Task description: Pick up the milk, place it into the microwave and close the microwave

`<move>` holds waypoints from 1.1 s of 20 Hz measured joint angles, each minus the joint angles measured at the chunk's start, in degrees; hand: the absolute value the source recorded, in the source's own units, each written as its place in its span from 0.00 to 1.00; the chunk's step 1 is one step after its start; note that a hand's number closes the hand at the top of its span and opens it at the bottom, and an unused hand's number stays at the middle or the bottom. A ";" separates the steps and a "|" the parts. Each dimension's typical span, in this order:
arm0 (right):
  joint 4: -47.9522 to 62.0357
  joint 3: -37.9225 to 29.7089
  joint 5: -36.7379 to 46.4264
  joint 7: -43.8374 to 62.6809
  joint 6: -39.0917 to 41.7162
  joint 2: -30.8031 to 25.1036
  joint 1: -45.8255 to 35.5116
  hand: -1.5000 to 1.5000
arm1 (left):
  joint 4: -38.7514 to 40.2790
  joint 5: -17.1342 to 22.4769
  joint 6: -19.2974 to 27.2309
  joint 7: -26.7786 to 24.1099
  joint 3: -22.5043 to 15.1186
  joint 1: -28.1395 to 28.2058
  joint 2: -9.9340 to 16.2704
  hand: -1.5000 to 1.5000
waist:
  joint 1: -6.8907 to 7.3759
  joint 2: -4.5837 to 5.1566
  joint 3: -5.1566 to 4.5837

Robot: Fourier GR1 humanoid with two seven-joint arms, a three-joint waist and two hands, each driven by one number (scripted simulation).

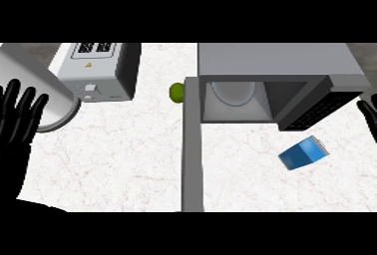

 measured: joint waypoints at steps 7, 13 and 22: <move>-0.01 -7.22 -9.09 2.41 5.82 -3.75 3.09 0.00 | -6.03 12.97 -4.71 5.36 6.41 5.77 2.60 0.00 | 0.26 0.08 -0.09; 3.85 -8.75 -5.23 0.77 7.99 -3.01 3.84 0.00 | -9.79 20.20 -9.54 6.39 12.01 12.58 3.17 0.00 | 0.56 0.13 -0.11; 14.35 -7.45 6.07 -6.20 7.36 1.13 2.76 0.00 | -13.03 27.63 -13.56 8.87 19.19 18.14 3.41 0.00 | 0.76 0.18 -0.10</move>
